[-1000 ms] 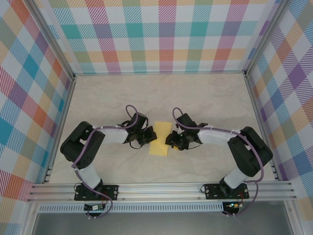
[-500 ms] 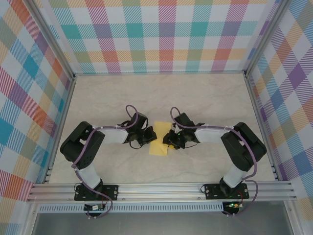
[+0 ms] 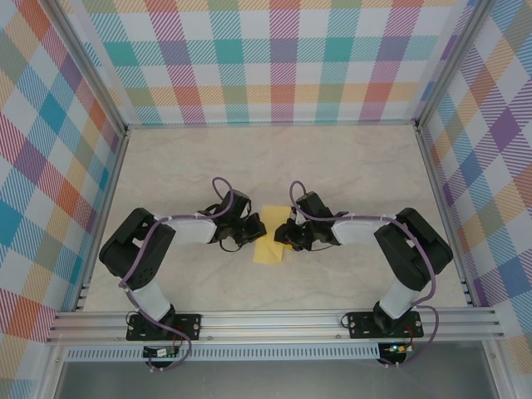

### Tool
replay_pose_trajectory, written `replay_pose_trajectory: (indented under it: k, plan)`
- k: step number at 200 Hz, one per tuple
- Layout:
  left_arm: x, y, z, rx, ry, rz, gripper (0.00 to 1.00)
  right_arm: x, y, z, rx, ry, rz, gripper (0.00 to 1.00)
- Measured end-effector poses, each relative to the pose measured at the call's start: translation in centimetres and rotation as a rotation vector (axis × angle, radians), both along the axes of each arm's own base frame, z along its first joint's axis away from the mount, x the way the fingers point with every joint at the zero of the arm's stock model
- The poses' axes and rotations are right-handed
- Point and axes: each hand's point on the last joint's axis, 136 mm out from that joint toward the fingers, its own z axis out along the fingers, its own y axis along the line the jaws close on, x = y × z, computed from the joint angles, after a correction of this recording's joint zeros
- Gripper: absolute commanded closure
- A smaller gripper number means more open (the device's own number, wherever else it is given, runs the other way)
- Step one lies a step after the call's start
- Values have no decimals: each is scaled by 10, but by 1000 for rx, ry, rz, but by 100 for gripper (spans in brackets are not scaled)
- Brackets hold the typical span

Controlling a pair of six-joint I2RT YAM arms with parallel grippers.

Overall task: Fold a paper plane with a square sheet of paper (pick it up from the middle)
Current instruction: Turn over the paper at the center of the table.

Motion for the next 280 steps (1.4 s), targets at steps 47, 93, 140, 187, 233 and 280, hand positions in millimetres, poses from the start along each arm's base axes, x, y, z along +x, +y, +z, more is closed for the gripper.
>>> replay_pose_trajectory:
  k: [47,93,140,187,233,280]
  plan:
    - [3,12,28,-2,-76,63,87,3,3,3,25,-29,7,84]
    - [-4,46,60,50,-166,173,76,0,2,5,15,-58,47,94]
    - [-17,93,82,111,-247,334,58,11,-10,56,-91,-207,115,94]
    - [-33,136,85,170,-276,464,35,36,-52,118,-416,-339,111,94]
    - [-40,157,76,226,-254,514,30,31,-96,114,-887,-291,189,94]
    - [-46,169,81,238,-263,565,28,16,-85,77,-1078,-190,311,90]
